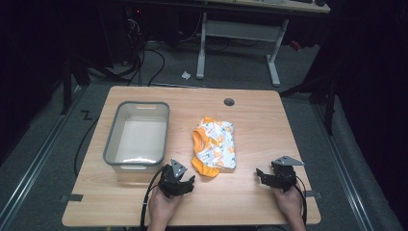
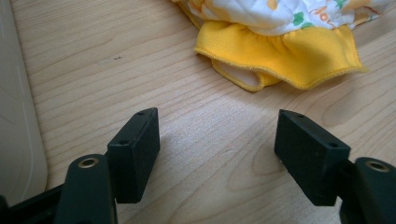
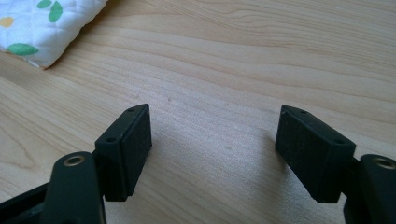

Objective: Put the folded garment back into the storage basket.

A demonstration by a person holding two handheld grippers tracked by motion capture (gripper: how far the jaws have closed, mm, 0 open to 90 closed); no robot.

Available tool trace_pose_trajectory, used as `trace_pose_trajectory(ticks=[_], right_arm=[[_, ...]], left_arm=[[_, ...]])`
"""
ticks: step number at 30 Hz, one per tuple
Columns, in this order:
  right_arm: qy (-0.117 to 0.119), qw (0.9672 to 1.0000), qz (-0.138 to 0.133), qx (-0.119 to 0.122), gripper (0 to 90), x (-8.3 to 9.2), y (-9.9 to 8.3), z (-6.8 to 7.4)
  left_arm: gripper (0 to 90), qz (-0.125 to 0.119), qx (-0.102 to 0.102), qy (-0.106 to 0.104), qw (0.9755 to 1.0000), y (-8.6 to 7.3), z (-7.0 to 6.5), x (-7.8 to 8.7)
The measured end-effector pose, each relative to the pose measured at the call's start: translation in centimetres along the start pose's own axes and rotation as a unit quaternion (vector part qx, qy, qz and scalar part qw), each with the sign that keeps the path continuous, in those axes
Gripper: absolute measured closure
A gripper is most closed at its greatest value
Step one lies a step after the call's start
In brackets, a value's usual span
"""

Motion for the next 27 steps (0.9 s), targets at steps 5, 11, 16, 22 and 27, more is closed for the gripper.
trace_pose_trajectory(ticks=[5, 11, 16, 22, 27], right_arm=[[0.000, 1.0000, 0.000, 0.000, 27.3, -0.01, 0.00, 0.00], [0.000, 1.0000, 0.000, 0.000, 27.3, -0.02, 0.01, -0.01], [-0.001, 1.0000, 0.000, 0.000, 27.3, -0.02, 0.01, -0.01], [-0.001, 1.0000, 0.000, 0.000, 27.4, -0.02, 0.01, -0.01], [-0.001, 1.0000, 0.000, 0.000, 27.4, -0.02, 0.01, -0.01]], left_arm=[[31.5, 0.000, 0.000, 0.000, 1.0000, 0.00, 0.00, 0.00], [30.5, 0.000, 0.000, 0.003, 1.0000, -0.01, -0.10, -0.03], [30.4, 0.000, 0.000, 0.002, 1.0000, 0.00, -0.08, -0.02], [30.2, 0.000, 0.001, 0.002, 1.0000, 0.00, -0.08, -0.03], [30.1, 0.000, 0.002, 0.003, 1.0000, 0.01, -0.07, -0.04]])
Point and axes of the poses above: each handheld gripper's, and its own axes: x roughly backward along the jaws, y roughly out of its top, z roughly to its left, the point moved 2 cm from there along -x, roughly forward along the jaws, and after that the axes turned 9 degrees about x, right-handed, at the moved point
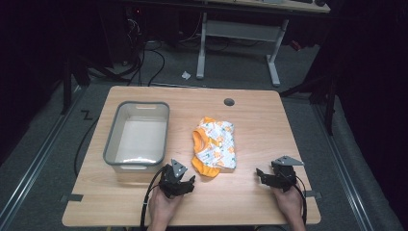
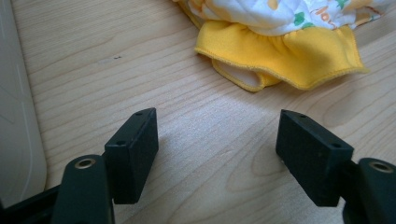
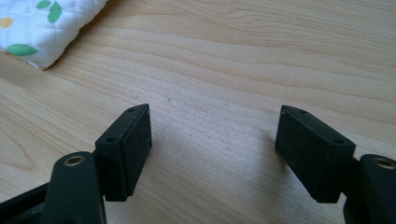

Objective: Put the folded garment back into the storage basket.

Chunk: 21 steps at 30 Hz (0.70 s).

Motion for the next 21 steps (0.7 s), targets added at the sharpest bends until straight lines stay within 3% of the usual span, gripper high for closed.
trace_pose_trajectory(ticks=[15, 21], right_arm=[[0.000, 1.0000, 0.000, 0.000, 27.4, 0.00, 0.00, 0.00], [0.000, 1.0000, 0.000, 0.000, 27.3, 0.00, 0.00, 0.00]], left_arm=[[28.0, 0.001, -0.001, -0.004, 1.0000, 0.02, 0.00, -0.03], [26.8, 0.000, 0.008, -0.008, 0.9999, 0.08, -0.01, -0.07]])
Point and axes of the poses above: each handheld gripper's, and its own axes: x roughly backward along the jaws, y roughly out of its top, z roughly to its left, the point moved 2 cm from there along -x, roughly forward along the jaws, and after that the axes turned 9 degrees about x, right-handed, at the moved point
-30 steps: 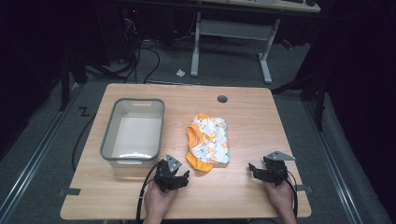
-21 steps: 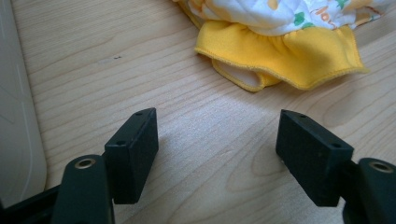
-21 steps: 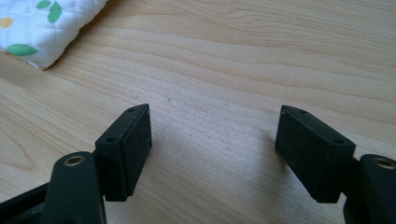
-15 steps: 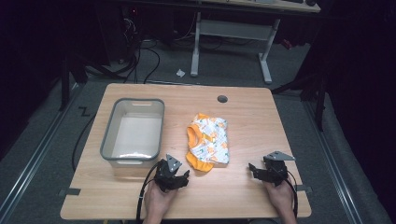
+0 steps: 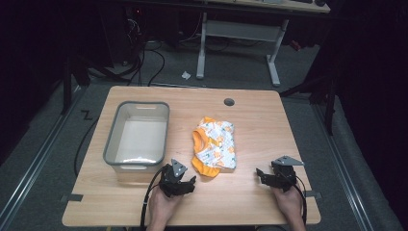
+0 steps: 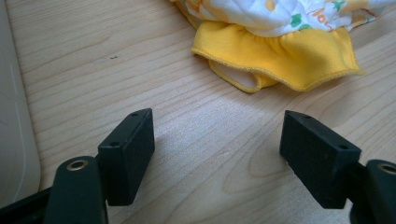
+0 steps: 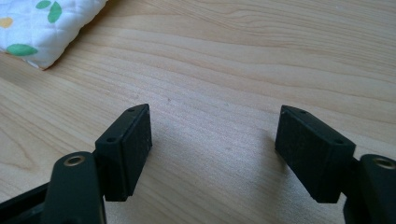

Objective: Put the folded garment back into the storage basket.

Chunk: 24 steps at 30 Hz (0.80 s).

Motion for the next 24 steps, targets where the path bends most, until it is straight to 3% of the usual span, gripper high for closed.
trace_pose_trajectory(ticks=[5, 15, 24], right_arm=[[0.000, 1.0000, 0.000, 0.000, 27.3, 0.0, 0.0, 0.0], [0.000, 1.0000, 0.000, 0.000, 27.3, 0.0, 0.0, 0.0], [0.000, 1.0000, 0.000, 0.000, 27.4, 0.0, 0.0, 0.0]], left_arm=[[28.8, 0.017, 0.013, -0.017, 0.9996, 0.5, -0.1, 0.2], [30.0, 0.000, 0.007, -0.037, 0.9993, 1.9, -0.9, 0.8], [31.2, 0.002, 0.005, -0.046, 0.9989, 3.4, -1.5, 0.6]])
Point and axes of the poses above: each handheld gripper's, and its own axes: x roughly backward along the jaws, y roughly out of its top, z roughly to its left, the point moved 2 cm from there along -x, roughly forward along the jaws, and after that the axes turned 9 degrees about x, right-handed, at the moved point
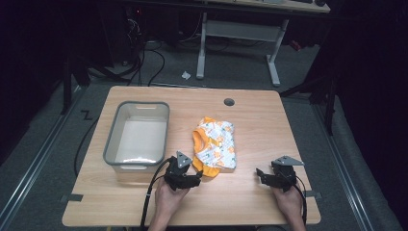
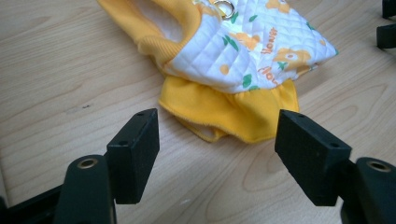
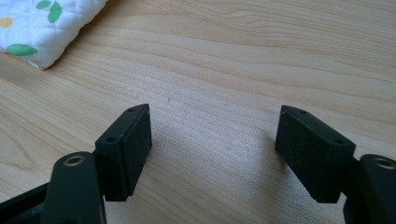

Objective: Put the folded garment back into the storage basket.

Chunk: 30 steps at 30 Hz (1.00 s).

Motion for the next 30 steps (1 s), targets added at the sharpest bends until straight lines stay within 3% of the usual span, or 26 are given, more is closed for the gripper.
trace_pose_trajectory(ticks=[12, 25, 30], right_arm=[[0.000, 1.0000, 0.000, 0.000, 27.3, 0.0, 0.0, 0.0], [0.000, 1.0000, 0.000, 0.000, 27.3, 0.0, 0.0, 0.0], [0.000, 1.0000, 0.000, 0.000, 27.4, 0.0, 0.0, 0.0]], left_arm=[[34.9, -0.013, -0.008, 0.003, 0.9999, 2.4, -0.4, -1.3], [33.1, 0.005, -0.009, 0.010, 0.9999, 4.6, -0.1, -3.0], [33.4, -0.004, -0.011, 0.015, 0.9998, 5.6, 0.3, -3.6]])
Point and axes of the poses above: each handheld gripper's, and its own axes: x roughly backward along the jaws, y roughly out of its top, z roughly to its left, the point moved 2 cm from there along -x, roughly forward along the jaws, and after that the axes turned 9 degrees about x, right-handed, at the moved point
